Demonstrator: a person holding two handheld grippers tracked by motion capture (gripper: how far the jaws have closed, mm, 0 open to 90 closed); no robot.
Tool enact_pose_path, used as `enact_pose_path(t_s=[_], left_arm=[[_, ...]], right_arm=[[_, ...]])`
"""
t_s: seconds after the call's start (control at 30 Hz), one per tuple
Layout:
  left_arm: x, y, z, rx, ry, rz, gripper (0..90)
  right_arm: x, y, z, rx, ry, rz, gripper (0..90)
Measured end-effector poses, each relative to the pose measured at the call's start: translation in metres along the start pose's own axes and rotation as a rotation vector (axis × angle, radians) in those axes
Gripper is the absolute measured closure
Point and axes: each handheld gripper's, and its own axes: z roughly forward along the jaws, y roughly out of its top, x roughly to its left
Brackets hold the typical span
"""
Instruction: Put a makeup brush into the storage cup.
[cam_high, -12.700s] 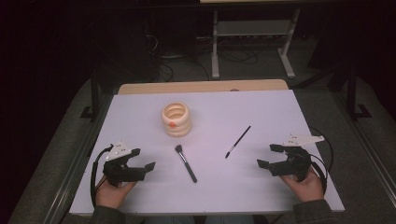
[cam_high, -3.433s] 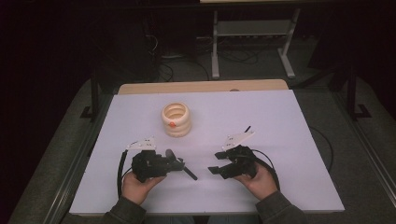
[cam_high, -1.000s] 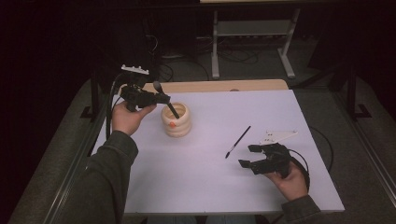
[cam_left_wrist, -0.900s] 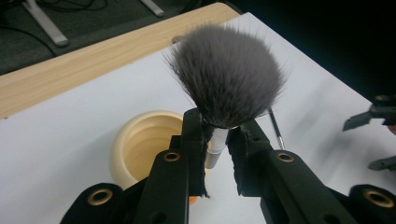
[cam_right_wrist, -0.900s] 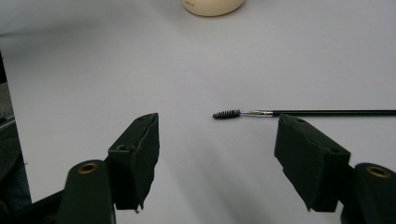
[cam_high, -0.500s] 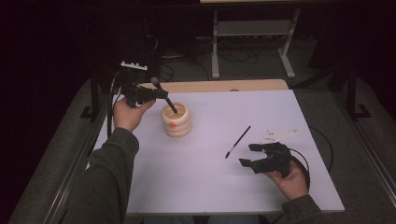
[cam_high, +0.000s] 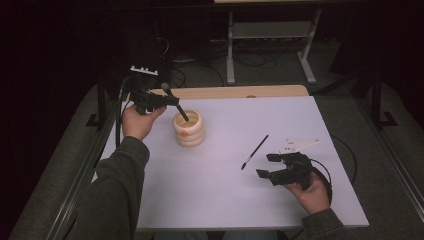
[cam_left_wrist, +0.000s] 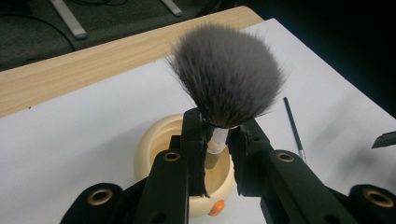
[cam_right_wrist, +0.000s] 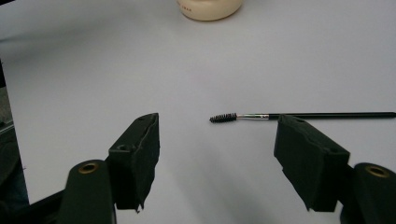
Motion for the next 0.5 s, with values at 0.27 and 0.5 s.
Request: enact_pose_path(t_s=[0.27,0.5], left_arm=[[-0.0012,-0.0024,0.0052,-0.014,0.016,-0.003,76.2],[-0.0003,-0.0067,0.0103,-0.008,0.018,-0.004,76.3]], right_arm=[[0.0,0.0,-0.0003,0.0,0.002,-0.001,30.2],[0.0001,0.0,-0.0002,0.001,0.003,-0.001,30.3]])
